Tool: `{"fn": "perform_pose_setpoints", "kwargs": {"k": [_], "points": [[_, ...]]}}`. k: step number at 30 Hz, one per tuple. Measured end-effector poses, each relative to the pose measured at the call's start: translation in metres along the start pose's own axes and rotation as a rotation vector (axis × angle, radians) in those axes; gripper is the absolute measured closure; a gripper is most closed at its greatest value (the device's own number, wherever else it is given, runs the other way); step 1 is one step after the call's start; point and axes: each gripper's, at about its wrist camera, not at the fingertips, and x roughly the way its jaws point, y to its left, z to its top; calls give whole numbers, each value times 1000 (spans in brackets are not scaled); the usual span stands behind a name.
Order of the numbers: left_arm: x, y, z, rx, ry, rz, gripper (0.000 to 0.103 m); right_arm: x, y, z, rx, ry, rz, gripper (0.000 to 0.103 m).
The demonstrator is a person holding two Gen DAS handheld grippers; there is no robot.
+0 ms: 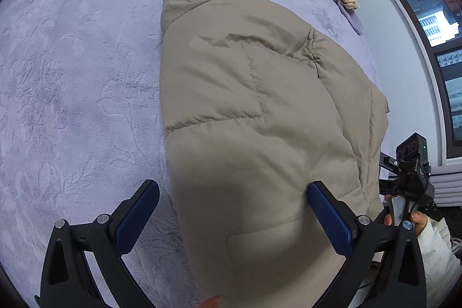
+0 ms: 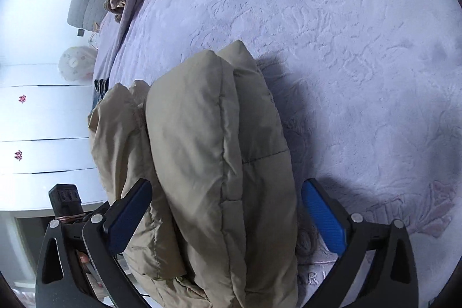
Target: Fold large clothes
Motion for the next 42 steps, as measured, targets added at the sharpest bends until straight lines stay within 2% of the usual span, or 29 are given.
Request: {"fn": "perform_pose_setpoints", "kwargs": {"k": [4, 6, 8, 10, 13, 16, 20, 24, 26, 32, 34, 35, 38, 39, 42], "points": [[8, 1, 4, -17, 23, -54, 0, 16, -11, 7, 43, 43, 93, 0], [12, 5, 8, -28, 33, -99, 0, 21, -8, 9, 46, 58, 173, 0], [15, 10, 14, -52, 40, -136, 0, 21, 0, 10, 22, 68, 254, 0], [19, 18, 19, -78, 43, -171, 0, 19, 13, 11, -25, 81, 284, 0], [24, 26, 26, -96, 42, -204, 0, 23, 33, 14, -123, 131, 247, 0], [33, 27, 34, -102, 47, -213, 0, 37, 50, 17, -198, 184, 167, 0], [48, 32, 43, -96, 58, -229, 0, 64, 56, 25, -208, 239, 104, 0], [68, 40, 49, -149, 99, -310, 0, 79, 51, 33, -179, 272, 95, 0], [70, 33, 49, -145, 91, -302, 0, 80, 46, 33, -170, 277, 97, 0], [64, 2, 46, -74, 47, -194, 0, 83, 37, 36, -99, 280, 106, 0], [59, -7, 46, -58, 27, -171, 7, 84, 36, 38, -84, 287, 113, 2], [56, -11, 47, -47, 16, -161, 12, 83, 35, 38, -80, 291, 120, 9], [42, -20, 50, -20, -12, -164, 24, 76, 37, 38, -62, 285, 192, 49], [38, -21, 51, -16, -20, -172, 27, 73, 41, 38, -72, 280, 200, 57], [24, -24, 56, -16, -43, -207, 29, 69, 62, 36, -116, 268, 224, 64]]}}
